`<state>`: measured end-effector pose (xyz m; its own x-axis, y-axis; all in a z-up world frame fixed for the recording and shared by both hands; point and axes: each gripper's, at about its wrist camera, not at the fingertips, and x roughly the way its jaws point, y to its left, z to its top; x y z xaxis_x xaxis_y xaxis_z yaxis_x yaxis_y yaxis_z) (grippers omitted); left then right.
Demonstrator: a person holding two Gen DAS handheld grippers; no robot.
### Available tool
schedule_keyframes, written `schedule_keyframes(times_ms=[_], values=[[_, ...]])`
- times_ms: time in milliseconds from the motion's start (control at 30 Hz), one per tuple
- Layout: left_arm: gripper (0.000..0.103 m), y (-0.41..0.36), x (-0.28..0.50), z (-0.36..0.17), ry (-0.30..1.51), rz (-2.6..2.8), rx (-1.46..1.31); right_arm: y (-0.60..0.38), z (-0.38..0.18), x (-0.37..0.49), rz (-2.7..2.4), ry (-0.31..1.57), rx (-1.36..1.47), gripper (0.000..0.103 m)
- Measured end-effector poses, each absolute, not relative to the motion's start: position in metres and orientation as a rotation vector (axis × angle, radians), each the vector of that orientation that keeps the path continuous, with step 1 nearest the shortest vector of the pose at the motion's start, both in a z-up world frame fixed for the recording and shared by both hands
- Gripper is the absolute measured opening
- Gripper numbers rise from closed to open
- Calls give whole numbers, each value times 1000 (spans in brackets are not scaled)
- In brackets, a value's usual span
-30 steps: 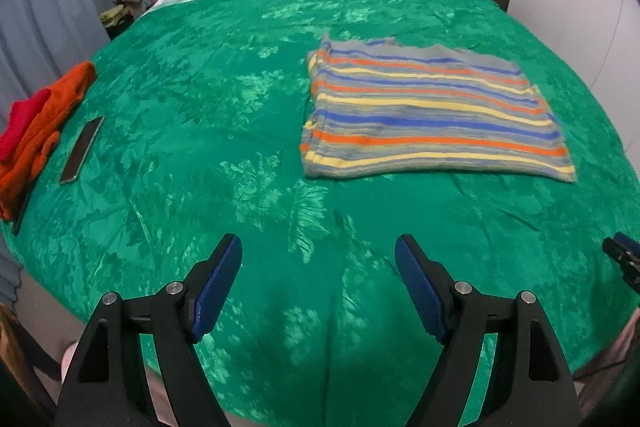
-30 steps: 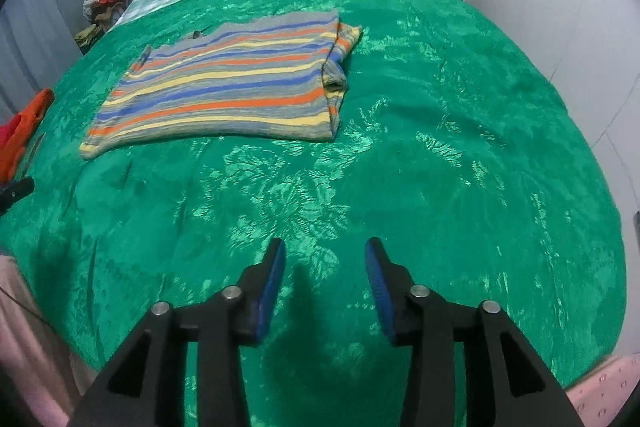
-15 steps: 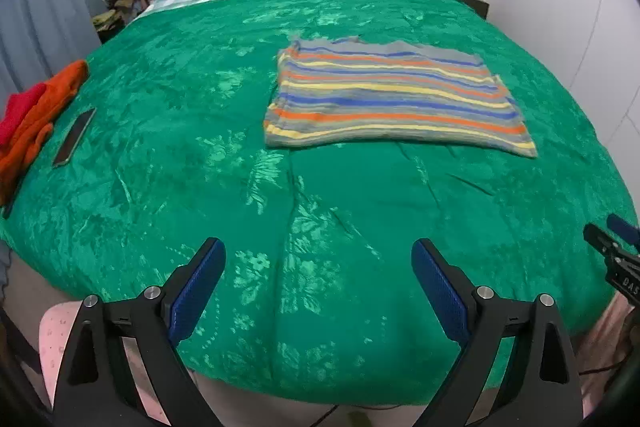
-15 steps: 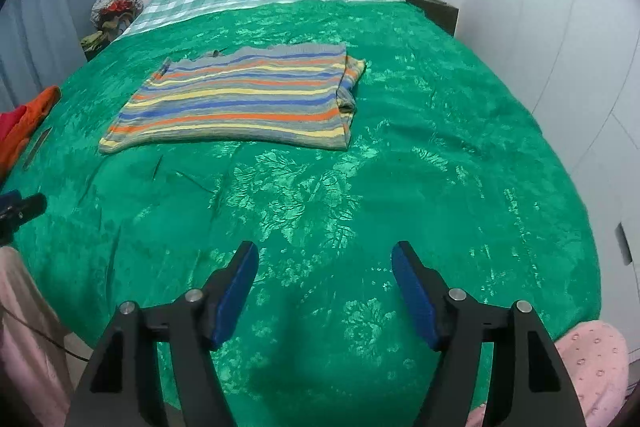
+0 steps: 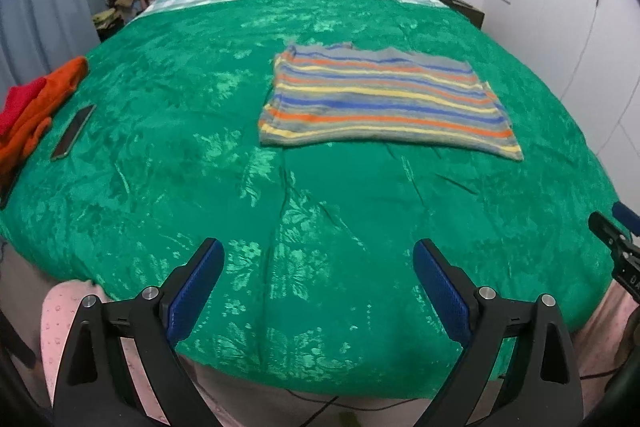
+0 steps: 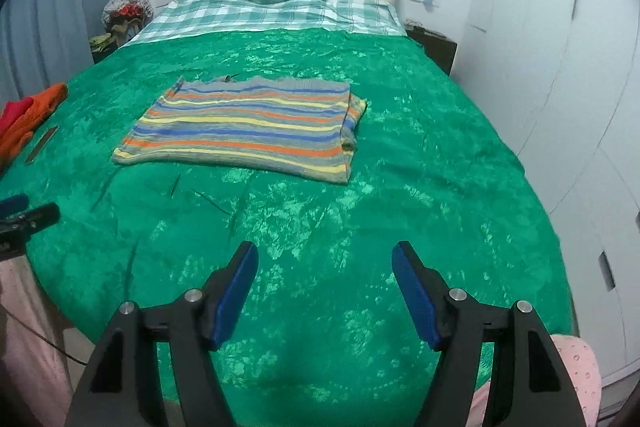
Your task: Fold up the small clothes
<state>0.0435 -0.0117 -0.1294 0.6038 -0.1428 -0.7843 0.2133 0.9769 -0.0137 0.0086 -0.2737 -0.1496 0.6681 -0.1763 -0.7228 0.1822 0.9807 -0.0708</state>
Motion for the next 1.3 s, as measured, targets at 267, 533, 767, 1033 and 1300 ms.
schedule_keyframes(times_ms=[267, 533, 767, 1033, 1300], values=[[96, -52, 35, -161, 956, -271, 236, -302, -167, 20, -196, 860, 114, 69], [84, -155, 64, -163, 955, -548, 343, -356, -185, 27, -287, 859, 266, 69], [69, -260, 115, -167, 916, -720, 414, -416, -184, 15, -429, 801, 438, 69], [53, -320, 159, -209, 895, -677, 429, -448, -167, 49, -324, 790, 445, 69], [7, -298, 167, -201, 922, -697, 265, -492, -185, 246, 119, 960, 486, 63]])
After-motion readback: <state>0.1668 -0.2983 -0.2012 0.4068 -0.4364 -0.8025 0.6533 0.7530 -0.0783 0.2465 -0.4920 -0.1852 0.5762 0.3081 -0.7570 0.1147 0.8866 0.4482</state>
